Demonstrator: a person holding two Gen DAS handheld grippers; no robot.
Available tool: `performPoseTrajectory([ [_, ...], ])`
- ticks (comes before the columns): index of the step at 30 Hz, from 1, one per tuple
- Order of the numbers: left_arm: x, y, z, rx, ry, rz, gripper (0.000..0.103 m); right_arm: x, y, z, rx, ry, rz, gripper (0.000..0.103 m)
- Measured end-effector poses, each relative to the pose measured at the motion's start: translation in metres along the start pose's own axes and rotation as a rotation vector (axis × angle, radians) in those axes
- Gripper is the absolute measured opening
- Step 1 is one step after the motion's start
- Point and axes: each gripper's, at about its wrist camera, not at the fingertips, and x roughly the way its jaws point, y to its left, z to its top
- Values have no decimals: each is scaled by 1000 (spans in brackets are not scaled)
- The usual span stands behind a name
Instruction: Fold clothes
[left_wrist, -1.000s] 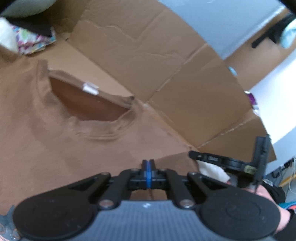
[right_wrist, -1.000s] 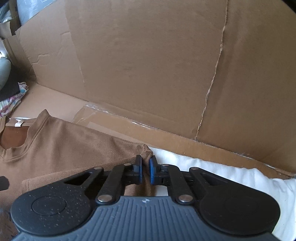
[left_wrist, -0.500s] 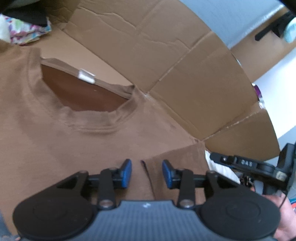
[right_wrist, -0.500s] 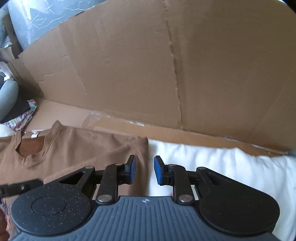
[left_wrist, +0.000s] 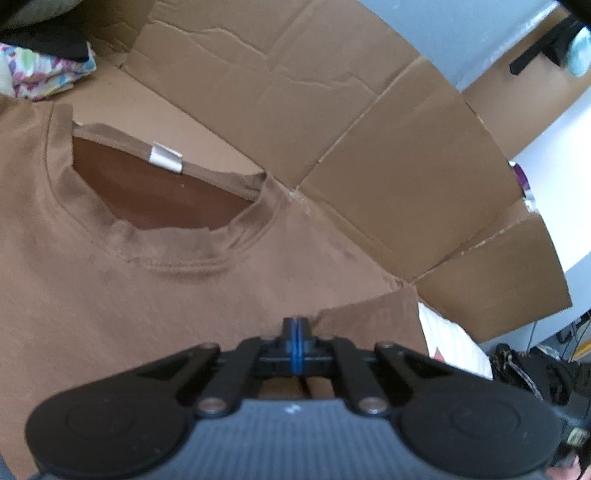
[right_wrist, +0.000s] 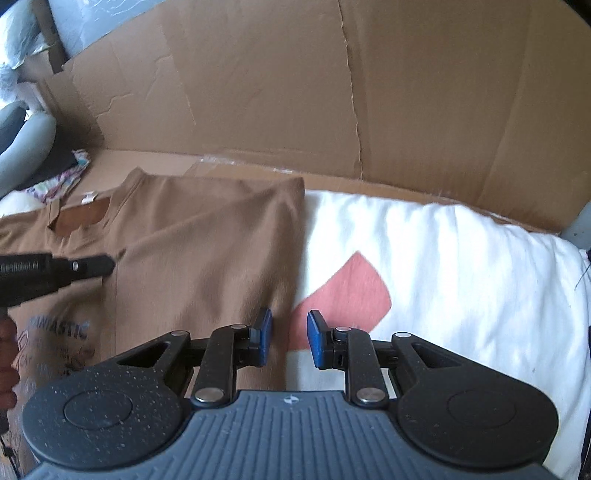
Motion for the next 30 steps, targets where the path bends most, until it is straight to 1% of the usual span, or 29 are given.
performPoseTrajectory([
  [3,-1,1,1,2,-7,8,0,-3,1,-8,-6,13,0,25],
  [7,1,-1,2,0,8,19,1,-13,0,-23,-6,18,-6,25],
  [10,-5,-3,3,7,16,58,2,-20,-4,-32,1,26,-12,25],
  [11,-8,-4,4,10,13,58,2,-23,-5,-35,5,27,-14,25],
  [14,-20,-8,5,10,8,40,4,-33,-8,-43,16,27,-22,25],
  [16,-26,-15,-2,22,16,35,6,-40,-8,-47,22,17,-27,25],
  [21,-36,-36,-25,49,47,-34,6,-55,-3,-50,11,-28,-36,25],
  [25,-34,-54,-43,72,78,-77,6,-54,5,-45,1,-40,-21,25],
  [30,-29,-75,-62,119,124,-105,6,-50,19,-45,-13,-51,3,24],
])
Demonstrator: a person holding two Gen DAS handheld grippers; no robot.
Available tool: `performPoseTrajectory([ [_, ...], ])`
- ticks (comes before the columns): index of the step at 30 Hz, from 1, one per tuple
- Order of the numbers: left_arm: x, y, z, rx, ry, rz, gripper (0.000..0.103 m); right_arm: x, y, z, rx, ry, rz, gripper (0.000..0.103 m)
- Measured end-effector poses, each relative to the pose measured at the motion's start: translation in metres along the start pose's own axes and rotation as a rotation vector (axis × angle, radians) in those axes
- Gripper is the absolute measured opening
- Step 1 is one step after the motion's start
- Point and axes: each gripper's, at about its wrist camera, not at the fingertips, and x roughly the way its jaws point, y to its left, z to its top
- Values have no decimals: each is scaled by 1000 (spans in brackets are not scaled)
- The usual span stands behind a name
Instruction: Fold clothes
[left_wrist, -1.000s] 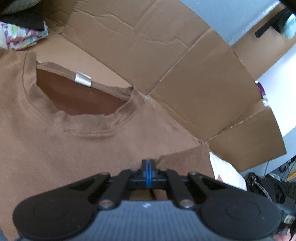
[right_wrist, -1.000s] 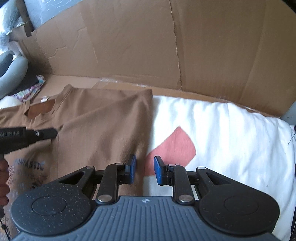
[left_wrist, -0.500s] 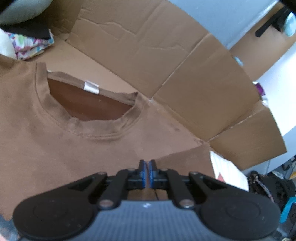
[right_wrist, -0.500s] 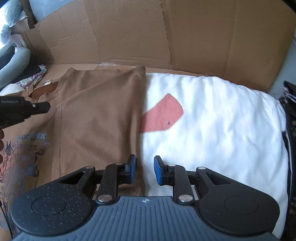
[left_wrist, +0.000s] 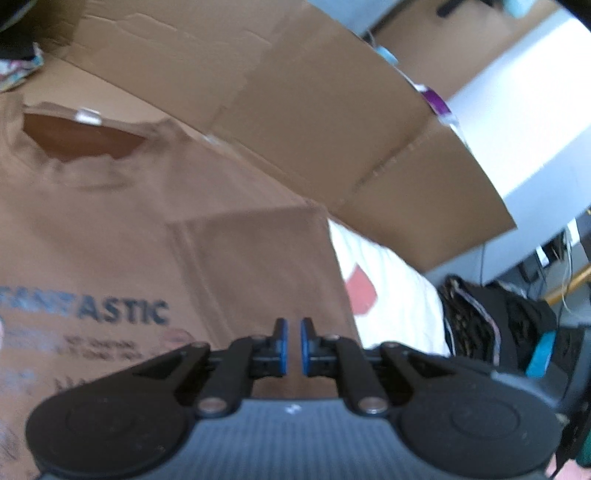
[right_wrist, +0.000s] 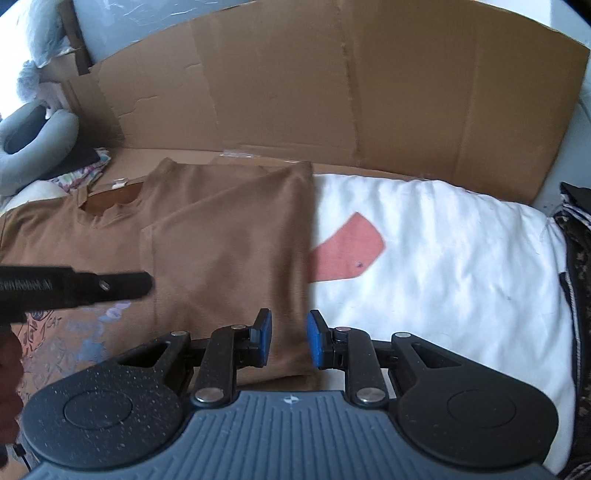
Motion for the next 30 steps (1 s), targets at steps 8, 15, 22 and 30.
performPoseTrajectory([
  [8,22,-6,-15,37,55,20,9,12,3,-17,-32,55,3,25],
  [15,24,-2,-22,63,72,33,11,7,3,-20,-30,60,9,25],
  [22,-11,6,-18,75,19,57,34,-8,3,-13,2,30,31,26],
  [30,-67,38,-8,16,-67,135,51,-13,11,-11,-3,15,37,27],
])
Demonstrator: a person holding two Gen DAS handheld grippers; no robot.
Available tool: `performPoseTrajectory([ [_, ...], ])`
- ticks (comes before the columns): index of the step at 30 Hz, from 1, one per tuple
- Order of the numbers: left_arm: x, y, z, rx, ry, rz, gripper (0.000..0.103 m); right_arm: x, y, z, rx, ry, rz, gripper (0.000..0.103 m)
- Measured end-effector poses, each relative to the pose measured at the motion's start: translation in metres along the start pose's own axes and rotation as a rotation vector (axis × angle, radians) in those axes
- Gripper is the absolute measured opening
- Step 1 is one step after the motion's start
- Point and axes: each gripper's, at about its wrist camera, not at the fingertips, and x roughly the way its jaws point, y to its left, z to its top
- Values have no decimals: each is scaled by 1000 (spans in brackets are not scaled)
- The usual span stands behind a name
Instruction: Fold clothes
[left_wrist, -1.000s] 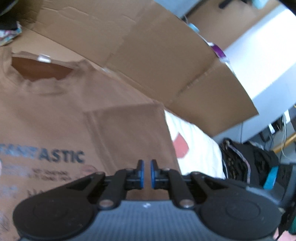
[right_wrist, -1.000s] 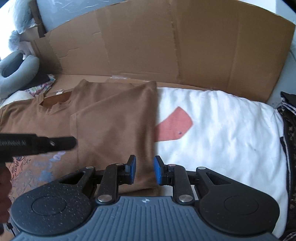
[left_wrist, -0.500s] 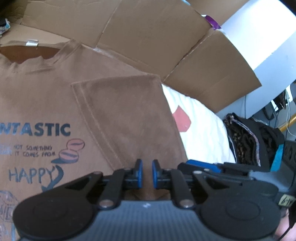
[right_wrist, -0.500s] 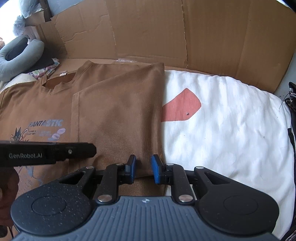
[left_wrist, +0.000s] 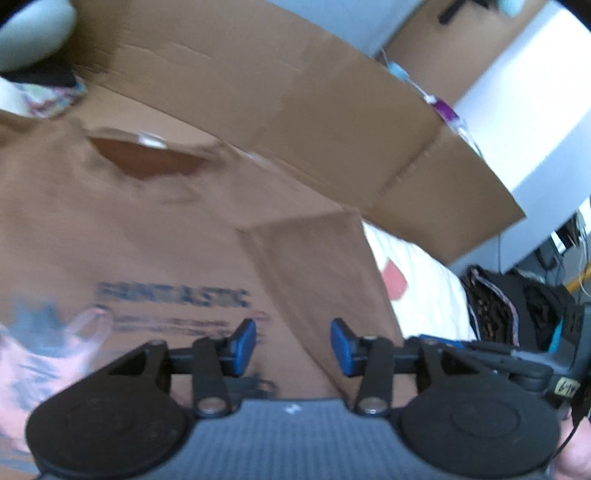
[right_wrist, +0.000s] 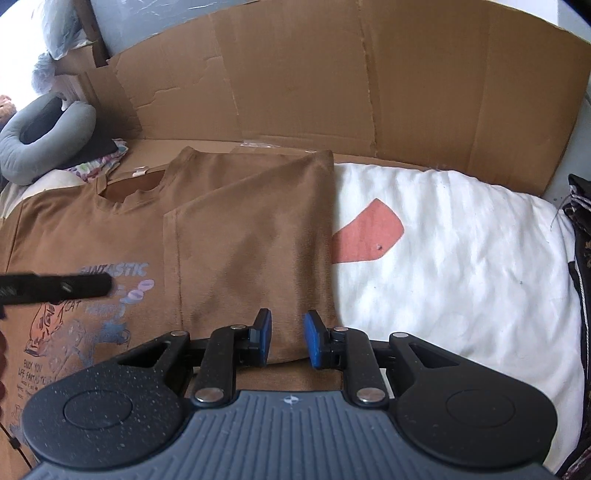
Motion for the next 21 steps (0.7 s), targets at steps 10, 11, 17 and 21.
performPoseTrajectory([
  [10,-65,68,18,-155,-179,166,55,-2,24,3,-37,1,29,27],
  [11,-69,75,20,-172,-191,186,55,-2,27,4,-44,0,32,27],
  [17,-102,123,22,-267,-247,315,55,-2,46,9,-76,-1,57,28],
  [21,-128,151,12,-339,-291,401,55,2,61,14,-103,0,82,31],
])
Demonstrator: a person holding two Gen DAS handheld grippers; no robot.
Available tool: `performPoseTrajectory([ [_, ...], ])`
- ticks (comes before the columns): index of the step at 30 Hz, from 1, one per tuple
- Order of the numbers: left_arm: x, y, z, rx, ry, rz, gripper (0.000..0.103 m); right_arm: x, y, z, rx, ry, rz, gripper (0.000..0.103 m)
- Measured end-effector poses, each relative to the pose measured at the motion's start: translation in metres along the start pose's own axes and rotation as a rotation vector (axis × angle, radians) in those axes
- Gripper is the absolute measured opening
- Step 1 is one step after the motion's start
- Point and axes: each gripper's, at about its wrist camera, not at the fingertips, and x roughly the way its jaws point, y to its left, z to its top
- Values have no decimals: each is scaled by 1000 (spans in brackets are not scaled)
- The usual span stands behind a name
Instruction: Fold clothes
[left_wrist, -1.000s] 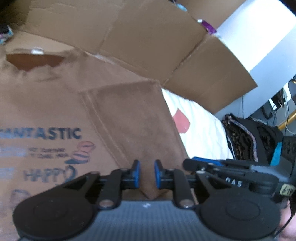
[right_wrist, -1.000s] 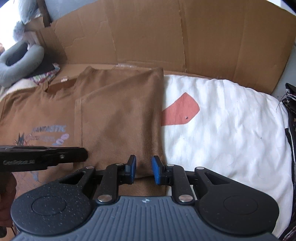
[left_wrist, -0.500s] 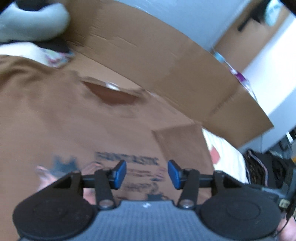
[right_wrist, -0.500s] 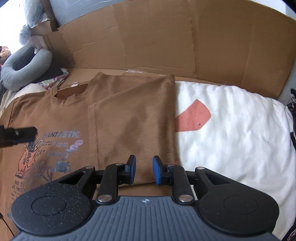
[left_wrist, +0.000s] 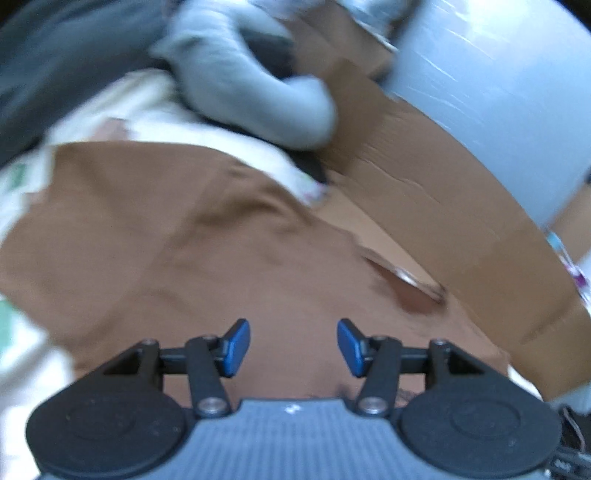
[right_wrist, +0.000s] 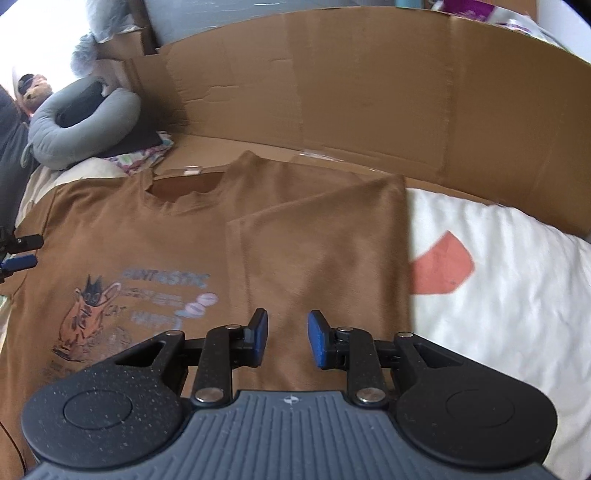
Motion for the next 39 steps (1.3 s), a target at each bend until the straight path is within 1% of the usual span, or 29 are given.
performPoseTrajectory([
  [2,-7,18,2,-47,-21,41,55,3,9,1,-31,5,21,31],
  [8,-31,59,5,-93,-63,138,56,9,29,4,-63,16,64,31],
  [11,-48,76,8,-110,-105,191,56,10,37,4,-85,22,79,31],
  [13,-54,82,10,-97,-133,236,58,11,41,4,-91,26,86,31],
  [16,-56,92,10,-102,-151,262,59,10,44,3,-98,28,92,31],
  [19,-52,105,9,-129,-161,283,59,9,44,0,-101,34,94,31],
  [20,-51,110,9,-142,-165,288,58,9,44,-1,-103,37,94,31],
  [21,-50,114,8,-158,-165,292,56,9,44,-2,-104,38,93,31],
  [24,-44,125,7,-208,-164,295,53,9,42,-4,-102,42,92,31],
  [27,-41,133,5,-244,-180,258,53,11,43,-6,-101,49,93,31],
  [28,-37,137,5,-258,-183,240,58,12,43,-7,-103,50,94,31],
  [29,-33,142,5,-273,-185,221,59,12,44,-7,-105,51,95,31],
  [31,-26,153,1,-335,-193,190,60,14,46,-7,-112,53,100,31],
  [34,-25,156,-2,-359,-203,169,61,15,50,-6,-115,51,107,31],
  [39,-30,161,-8,-448,-190,128,61,15,56,-3,-126,46,119,31],
])
